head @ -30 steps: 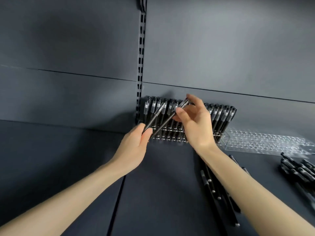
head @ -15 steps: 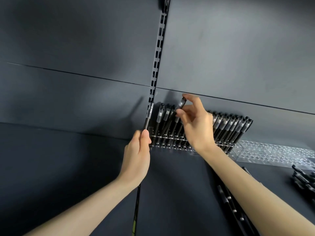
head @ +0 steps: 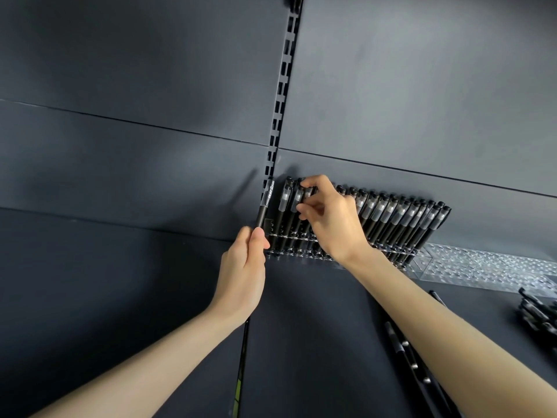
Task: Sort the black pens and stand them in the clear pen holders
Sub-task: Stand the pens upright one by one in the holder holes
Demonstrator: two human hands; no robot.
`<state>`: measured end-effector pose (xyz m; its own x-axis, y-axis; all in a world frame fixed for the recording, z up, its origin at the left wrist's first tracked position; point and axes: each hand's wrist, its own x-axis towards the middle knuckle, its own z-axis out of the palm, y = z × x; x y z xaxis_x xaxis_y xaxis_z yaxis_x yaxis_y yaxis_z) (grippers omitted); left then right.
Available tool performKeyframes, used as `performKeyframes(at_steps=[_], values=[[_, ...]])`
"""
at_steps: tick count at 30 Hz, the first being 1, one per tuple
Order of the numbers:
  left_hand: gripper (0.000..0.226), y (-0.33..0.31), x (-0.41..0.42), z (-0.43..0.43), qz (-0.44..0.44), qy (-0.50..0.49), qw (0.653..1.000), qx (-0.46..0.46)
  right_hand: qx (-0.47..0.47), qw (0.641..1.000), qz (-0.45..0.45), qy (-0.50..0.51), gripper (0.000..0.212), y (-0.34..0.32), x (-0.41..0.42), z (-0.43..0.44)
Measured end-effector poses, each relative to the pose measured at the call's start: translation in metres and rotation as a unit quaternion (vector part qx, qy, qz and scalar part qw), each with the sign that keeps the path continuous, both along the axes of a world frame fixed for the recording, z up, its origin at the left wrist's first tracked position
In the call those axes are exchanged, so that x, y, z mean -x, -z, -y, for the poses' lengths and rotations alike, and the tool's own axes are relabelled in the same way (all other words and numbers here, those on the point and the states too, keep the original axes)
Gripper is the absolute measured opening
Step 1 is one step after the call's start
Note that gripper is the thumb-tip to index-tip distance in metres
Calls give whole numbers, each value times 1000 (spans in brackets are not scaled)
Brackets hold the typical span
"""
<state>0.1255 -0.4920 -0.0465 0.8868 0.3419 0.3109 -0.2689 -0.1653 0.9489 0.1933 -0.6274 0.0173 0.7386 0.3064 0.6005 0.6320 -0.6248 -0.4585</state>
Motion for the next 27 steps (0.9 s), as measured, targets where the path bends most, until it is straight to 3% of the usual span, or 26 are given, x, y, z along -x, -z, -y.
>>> performKeyframes(at_steps=[5,8,11,16,20,23,27], values=[[33,0,4,0,9,23,999,-22,1,999,27,25,29,2,6,1],[33,-3,10,4,24,66,996,-48,-116,992,-39,-13,24,-3,23,4],[30,-3,17,11,42,116,988,-94,-225,958,-140,-107,24,-4,36,6],[35,-3,16,15,27,153,984,-89,-298,935,-159,-110,25,-2,34,15],[26,0,12,11,13,124,980,-156,-287,940,-154,-105,25,-2,33,21],[17,-3,2,2,32,22,976,-213,-302,945,-96,-78,25,-13,28,23],[43,-9,-20,-13,10,-44,966,-255,-293,955,-21,-37,30,-24,18,23]])
